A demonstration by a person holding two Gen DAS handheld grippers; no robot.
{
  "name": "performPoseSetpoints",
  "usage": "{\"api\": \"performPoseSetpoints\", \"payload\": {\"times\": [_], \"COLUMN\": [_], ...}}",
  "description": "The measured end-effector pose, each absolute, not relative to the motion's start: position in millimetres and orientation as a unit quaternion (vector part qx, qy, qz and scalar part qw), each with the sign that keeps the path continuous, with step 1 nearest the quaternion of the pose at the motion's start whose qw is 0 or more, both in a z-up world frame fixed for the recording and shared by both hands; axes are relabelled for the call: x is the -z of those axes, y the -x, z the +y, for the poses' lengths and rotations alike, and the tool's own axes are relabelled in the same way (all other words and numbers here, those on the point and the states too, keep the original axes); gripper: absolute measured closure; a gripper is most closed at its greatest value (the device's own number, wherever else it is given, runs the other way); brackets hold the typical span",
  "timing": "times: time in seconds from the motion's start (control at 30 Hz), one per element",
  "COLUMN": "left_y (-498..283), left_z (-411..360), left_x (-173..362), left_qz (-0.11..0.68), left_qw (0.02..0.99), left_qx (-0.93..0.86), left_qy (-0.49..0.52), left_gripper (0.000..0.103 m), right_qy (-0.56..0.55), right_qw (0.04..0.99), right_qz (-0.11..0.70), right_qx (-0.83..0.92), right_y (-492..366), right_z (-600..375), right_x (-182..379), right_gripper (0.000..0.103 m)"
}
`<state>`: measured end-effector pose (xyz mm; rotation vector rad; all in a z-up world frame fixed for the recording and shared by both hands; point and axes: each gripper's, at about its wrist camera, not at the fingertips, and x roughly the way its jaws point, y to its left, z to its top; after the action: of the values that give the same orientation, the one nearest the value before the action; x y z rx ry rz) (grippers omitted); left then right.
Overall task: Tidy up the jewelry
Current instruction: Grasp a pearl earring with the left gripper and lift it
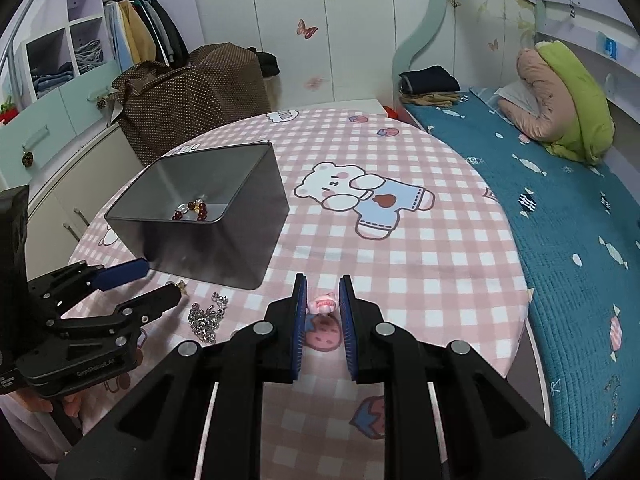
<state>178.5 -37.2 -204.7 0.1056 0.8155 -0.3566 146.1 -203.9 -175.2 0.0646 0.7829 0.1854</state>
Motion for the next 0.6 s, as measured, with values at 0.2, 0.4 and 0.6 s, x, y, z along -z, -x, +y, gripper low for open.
{"api": "performPoseSetpoints", "payload": {"times": [0.2,0.4,0.6], "left_y": [-183.5,-183.8,-180.3], "left_z": [-37.8,-37.7,-31.9], "left_x": [207.9,207.7,207.3], "left_qz": [0.405,0.403,0.401], "left_qw": [0.897,0.896,0.898], "left_qx": [0.172,0.177,0.173], "left_qy": [-0.052,-0.050,-0.048], "left_gripper": [0.086,0.089,0.089], "right_qy": [-0.032,-0.033,-0.029], "right_qw": [0.919,0.918,0.919], "right_qz": [0.382,0.382,0.380], "right_qx": [-0.096,-0.098,-0.099], "right_y": [-146.2,-146.2,-144.4], "right_z": [-202.6,-202.4,-198.6], "right_x": [176.7,176.7,174.4], "right_gripper": [0.087,0.087,0.087]}}
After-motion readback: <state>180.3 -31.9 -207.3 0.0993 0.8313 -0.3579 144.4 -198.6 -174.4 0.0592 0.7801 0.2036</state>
